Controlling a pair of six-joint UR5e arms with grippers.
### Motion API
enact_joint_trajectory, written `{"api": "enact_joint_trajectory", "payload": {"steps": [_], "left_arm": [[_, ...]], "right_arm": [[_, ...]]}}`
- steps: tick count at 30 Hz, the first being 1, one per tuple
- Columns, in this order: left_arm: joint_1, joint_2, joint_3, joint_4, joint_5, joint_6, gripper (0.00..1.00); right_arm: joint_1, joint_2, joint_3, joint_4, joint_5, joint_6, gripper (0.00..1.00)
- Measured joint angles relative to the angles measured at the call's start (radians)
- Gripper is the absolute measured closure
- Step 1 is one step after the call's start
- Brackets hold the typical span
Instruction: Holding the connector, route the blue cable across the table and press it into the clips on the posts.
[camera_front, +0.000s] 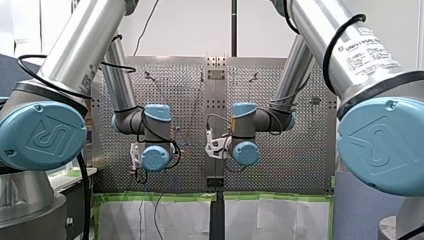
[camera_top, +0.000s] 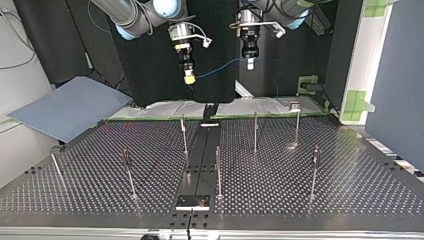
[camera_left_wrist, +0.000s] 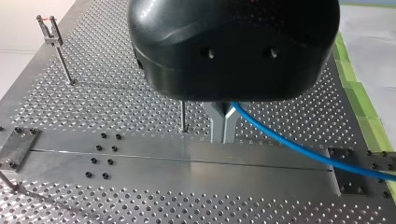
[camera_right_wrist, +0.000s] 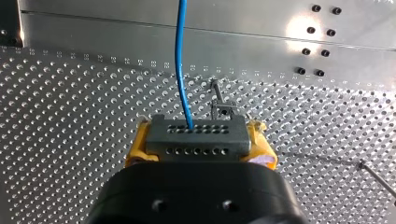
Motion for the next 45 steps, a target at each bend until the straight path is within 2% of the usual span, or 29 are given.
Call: {"api": "enact_joint_trajectory", "payload": {"steps": [29, 36, 41, 45], "left_arm": [[0.006, 0.008, -0.007, -0.006, 0.004, 0.008, 0.98], [0.045, 0.039, -0.046, -0.041, 0.016, 0.019, 0.98], [0.049, 0.041, -0.050, -0.044, 0.017, 0.020, 0.98], [0.049, 0.041, -0.050, -0.044, 0.017, 0.020, 0.98]], "right_arm": [[0.000, 0.002, -0.001, 0.002, 0.001, -0.002, 1.00], [0.014, 0.049, -0.006, 0.049, 0.006, -0.012, 1.00], [0.015, 0.085, -0.006, 0.095, 0.006, -0.012, 1.00], [0.015, 0.092, -0.006, 0.129, 0.006, -0.012, 1.00]]}}
